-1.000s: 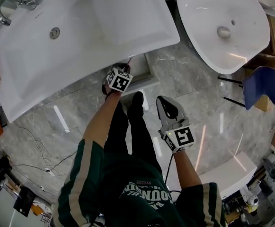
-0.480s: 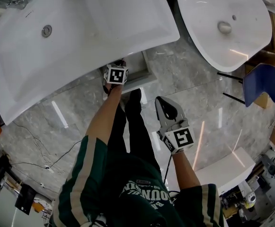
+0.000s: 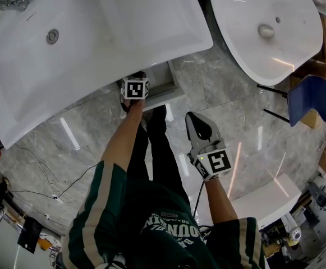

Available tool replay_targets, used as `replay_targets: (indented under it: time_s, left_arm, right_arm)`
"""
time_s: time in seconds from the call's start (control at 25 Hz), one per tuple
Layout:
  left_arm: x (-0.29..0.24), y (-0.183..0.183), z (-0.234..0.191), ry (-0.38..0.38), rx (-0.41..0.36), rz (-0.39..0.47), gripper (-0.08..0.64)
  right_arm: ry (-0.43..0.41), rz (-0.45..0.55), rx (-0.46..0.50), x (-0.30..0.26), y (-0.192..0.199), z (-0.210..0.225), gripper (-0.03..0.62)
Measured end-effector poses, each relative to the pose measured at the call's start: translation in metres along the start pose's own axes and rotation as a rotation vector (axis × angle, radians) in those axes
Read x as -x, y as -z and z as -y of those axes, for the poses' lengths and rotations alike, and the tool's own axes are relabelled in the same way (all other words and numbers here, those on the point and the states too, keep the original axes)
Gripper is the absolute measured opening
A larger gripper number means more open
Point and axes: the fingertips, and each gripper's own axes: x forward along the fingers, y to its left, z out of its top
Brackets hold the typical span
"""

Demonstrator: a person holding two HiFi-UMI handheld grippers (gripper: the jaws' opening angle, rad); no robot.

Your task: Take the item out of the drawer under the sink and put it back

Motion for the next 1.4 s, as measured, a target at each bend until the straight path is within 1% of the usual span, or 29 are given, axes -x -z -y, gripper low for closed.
replay_targets:
  time_s: [0.16,0.2,0.24,0.32,0.48,0.6,0.72,0.88,1.04,1.12,1.24,1.4]
  left_arm:
    - [0.000,0.000,0.008,0.050,0.001,-0.010,0.095]
    - [0.001,-0.001,0.009,0.057,0.003,-0.011,0.111]
    - [0.002,-0.001,0.009,0.059,0.007,-0.010,0.126]
    - [0.005,-0.002,0.009,0.058,0.012,-0.005,0.132]
    - [0.022,-0.004,0.008,0.068,-0.006,0.013,0.140]
    - [0.042,-0.005,0.012,0.078,-0.038,0.033,0.140]
    - [0.066,-0.004,0.019,0.113,-0.093,0.054,0.140]
    - [0.117,0.003,0.027,0.157,-0.133,0.086,0.140]
    - [0.181,-0.002,0.034,0.206,-0.158,0.169,0.138]
    - [0.216,-0.005,0.029,0.201,-0.165,0.215,0.138]
    - [0.269,-0.016,0.020,0.204,-0.138,0.291,0.130]
    - [0.344,-0.043,0.003,0.196,-0.108,0.431,0.086]
  right_arm:
    - [0.001,0.006,-0.002,-0.001,-0.002,0.000,0.002]
    - [-0.001,0.008,-0.001,-0.001,-0.003,-0.001,0.002]
    - [-0.002,0.008,-0.001,0.000,-0.004,-0.001,0.002]
    - [-0.002,0.012,-0.001,0.001,-0.006,-0.001,0.002]
    - [-0.006,0.018,-0.003,0.002,-0.009,-0.006,0.002]
    - [-0.018,0.021,0.002,0.004,-0.014,-0.012,0.002]
    - [-0.029,0.031,0.012,0.006,-0.025,-0.021,0.002]
    - [-0.049,0.048,0.033,0.013,-0.042,-0.039,0.002]
    - [-0.068,0.075,0.072,0.021,-0.069,-0.064,0.002]
    - [-0.084,0.091,0.093,0.025,-0.083,-0.081,0.002]
    - [-0.107,0.113,0.119,0.029,-0.104,-0.103,0.002]
    - [-0.138,0.148,0.150,0.025,-0.132,-0.134,0.002]
